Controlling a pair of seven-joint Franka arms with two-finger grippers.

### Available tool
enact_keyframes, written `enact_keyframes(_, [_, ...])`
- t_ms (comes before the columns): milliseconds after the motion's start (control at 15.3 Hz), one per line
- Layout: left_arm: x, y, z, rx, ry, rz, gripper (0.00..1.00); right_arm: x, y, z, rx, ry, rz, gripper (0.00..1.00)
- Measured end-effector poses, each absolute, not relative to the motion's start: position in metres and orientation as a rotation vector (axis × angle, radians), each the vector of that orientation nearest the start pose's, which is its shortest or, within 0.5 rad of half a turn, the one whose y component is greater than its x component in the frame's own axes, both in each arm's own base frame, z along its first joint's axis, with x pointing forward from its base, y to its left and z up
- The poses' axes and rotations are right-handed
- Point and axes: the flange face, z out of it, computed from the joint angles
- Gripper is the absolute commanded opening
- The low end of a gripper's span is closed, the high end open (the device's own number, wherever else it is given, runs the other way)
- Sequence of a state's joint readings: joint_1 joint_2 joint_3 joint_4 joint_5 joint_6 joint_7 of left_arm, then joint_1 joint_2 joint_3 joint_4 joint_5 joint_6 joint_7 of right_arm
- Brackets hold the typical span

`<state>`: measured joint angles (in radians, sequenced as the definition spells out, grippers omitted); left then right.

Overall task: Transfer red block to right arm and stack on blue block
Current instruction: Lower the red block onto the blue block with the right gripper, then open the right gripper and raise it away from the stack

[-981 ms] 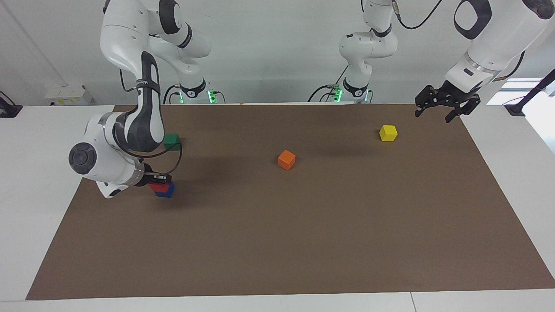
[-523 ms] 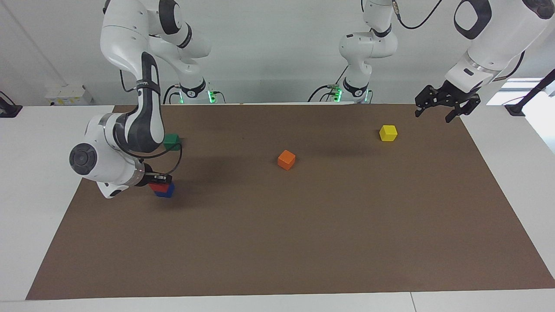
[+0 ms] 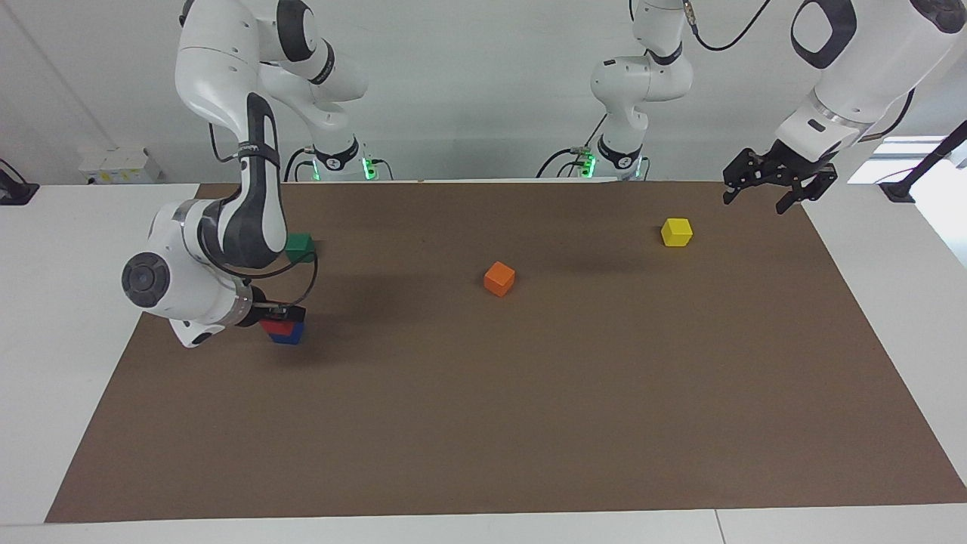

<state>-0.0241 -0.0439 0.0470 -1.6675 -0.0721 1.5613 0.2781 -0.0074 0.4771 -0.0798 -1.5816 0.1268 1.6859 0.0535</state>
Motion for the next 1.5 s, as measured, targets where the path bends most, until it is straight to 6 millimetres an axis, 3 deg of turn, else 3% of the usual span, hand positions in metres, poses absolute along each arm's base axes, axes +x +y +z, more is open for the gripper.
enact_keyframes(131, [0.538, 0.005, 0.603, -3.197, 0.408, 0.080, 1.00, 0.641, -0.035, 0.348, -2.994, 0.257, 0.532, 1.00])
enact_keyframes(327, [0.538, 0.004, 0.606, -3.196, 0.411, 0.070, 1.00, 0.642, -0.031, 0.381, -3.005, 0.242, 0.451, 1.00])
enact_keyframes(785, [0.538, -0.002, 0.607, -3.190, 0.428, 0.065, 1.00, 0.624, -0.026, 0.496, -3.023, 0.214, 0.176, 1.00])
enact_keyframes(1178, [0.536, -0.004, 0.612, -3.187, 0.434, 0.050, 1.00, 0.588, -0.014, 0.595, -3.075, 0.144, -0.060, 1.00])
enact_keyframes(1308, [0.536, -0.004, 0.614, -3.187, 0.434, 0.048, 1.00, 0.574, -0.013, 0.617, -3.079, 0.132, -0.078, 1.00])
enact_keyframes(1505, [0.536, -0.004, 0.614, -3.187, 0.433, 0.048, 1.00, 0.562, -0.015, 0.632, -3.085, 0.104, -0.086, 1.00])
